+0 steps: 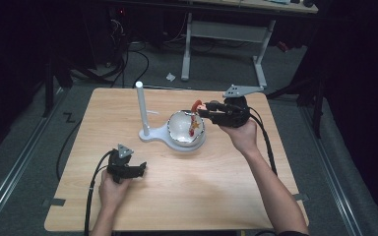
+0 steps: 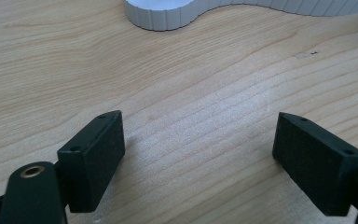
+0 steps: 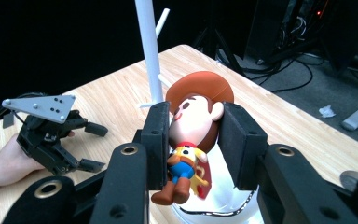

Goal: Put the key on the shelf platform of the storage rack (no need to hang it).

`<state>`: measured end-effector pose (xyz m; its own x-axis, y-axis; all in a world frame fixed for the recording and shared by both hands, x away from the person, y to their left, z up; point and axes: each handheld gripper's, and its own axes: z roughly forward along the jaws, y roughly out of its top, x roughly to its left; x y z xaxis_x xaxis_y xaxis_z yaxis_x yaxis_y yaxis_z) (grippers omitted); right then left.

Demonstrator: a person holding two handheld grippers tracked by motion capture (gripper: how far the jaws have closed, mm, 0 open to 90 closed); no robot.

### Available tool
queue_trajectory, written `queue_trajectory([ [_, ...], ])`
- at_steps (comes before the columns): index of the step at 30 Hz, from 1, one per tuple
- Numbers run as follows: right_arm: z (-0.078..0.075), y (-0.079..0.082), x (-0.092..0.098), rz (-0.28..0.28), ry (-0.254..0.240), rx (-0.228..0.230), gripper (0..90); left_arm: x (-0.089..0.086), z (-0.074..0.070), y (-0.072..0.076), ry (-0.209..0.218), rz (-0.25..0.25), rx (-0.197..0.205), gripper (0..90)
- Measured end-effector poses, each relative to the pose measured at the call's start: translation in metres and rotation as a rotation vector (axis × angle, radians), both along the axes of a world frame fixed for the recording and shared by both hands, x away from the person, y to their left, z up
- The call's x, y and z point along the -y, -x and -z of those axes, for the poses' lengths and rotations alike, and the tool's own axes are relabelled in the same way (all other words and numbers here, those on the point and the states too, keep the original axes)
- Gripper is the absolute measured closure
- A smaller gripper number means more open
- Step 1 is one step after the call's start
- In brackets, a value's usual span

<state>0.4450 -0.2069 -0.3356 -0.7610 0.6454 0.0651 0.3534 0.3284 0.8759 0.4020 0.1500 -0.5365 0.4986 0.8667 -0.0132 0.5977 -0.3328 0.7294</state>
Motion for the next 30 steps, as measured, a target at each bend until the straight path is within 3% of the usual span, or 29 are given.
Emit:
queue_trajectory([
  [16,0.030,-0.014,-0.012,0.005,0.037,-0.071,64.6,0.000,0.000,0.000,-0.002,0.000,0.000,17.1],
  [30,0.058,-0.025,-0.018,0.025,0.036,-0.133,64.6,0.000,0.000,0.000,-0.001,0.001,0.001,17.0],
])
